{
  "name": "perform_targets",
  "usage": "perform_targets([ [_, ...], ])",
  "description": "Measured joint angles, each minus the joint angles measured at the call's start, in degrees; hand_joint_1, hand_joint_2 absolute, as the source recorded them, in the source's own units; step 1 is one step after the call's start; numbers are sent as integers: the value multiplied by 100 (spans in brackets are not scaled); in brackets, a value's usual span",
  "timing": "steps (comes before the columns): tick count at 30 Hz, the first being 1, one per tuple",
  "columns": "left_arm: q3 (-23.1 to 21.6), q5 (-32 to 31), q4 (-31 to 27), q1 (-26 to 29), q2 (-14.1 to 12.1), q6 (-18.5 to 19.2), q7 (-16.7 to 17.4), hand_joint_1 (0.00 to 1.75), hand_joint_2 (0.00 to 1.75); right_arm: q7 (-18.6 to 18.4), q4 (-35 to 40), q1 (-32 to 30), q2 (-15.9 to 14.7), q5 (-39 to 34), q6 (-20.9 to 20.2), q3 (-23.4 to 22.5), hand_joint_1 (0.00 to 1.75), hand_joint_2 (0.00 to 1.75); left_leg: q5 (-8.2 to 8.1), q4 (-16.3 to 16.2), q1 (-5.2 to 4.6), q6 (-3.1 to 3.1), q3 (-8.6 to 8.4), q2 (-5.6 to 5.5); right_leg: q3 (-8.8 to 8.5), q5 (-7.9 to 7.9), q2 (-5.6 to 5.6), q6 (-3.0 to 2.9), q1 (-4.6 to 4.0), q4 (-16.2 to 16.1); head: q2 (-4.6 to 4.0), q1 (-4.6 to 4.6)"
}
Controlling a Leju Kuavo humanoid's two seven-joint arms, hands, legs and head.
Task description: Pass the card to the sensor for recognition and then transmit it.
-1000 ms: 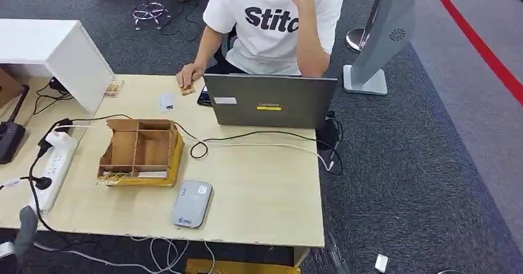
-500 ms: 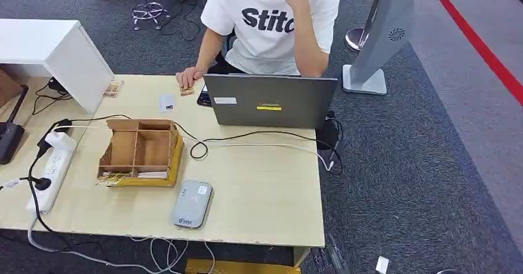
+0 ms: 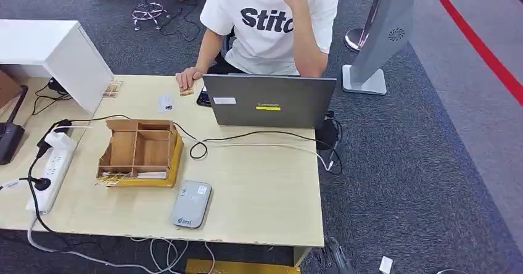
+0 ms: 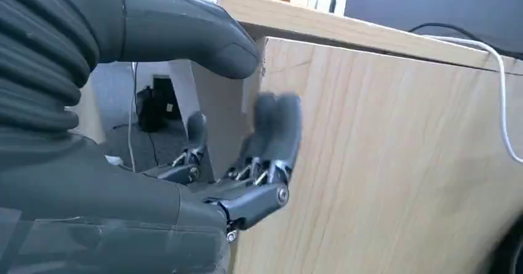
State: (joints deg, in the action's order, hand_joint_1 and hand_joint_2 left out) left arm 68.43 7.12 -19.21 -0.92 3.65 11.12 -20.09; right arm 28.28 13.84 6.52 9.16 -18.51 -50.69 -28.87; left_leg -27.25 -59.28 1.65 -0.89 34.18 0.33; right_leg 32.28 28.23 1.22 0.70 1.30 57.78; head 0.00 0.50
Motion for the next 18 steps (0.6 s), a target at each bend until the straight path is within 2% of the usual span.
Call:
perform_targets([
  [4, -4, -458, 220, -56, 26, -585, 260, 175, 175, 33, -4, 7, 2, -15, -54, 7, 175, 175, 2, 2, 0, -2, 0, -10, -1, 1, -13, -1, -1, 2, 0, -2],
  [5, -15, -622, 264, -56, 37, -755, 310, 168, 175, 59, -4, 6, 2, -28, -76, 7, 91, 175, 2, 3, 0, -2, 1, -10, -1, 1, -13, -1, -3, 2, 0, -2],
  [6, -48, -785, 297, -54, 48, -921, 343, 19, 175, 74, -4, 5, 0, -50, -90, 7, 0, 175, 2, 3, -1, -2, 1, -10, -1, 1, -13, 0, -2, 2, 0, -2],
  [7, -111, -945, 325, -53, 55, -1072, 398, 0, 175, 88, -4, 4, -4, -63, -90, 4, 0, 175, 2, 3, -1, -2, 3, -10, -1, 1, -13, 0, -3, 2, 0, 0],
  [9, -270, -1299, 373, -48, 55, -1330, 574, 0, 175, 168, -2, -4, -9, -22, -92, 6, 0, 175, 2, 2, -4, -2, 3, -10, -2, 1, -13, 0, -1, 1, 0, 0],
  [11, -587, -1598, 376, -16, 48, -1434, 741, 0, 175, 190, 7, -60, -18, 79, -52, 88, 0, 175, 2, 1, -6, -1, 4, -13, -3, 2, -14, 1, 1, 0, 0, 2],
  [18, -1664, -1582, 374, 106, -15, -1464, 1005, 0, 175, -234, 101, -295, -118, 391, 733, 453, 0, 175, 0, 0, -6, 1, 6, -14, -3, 2, -20, 1, 1, -1, 0, 4],
])
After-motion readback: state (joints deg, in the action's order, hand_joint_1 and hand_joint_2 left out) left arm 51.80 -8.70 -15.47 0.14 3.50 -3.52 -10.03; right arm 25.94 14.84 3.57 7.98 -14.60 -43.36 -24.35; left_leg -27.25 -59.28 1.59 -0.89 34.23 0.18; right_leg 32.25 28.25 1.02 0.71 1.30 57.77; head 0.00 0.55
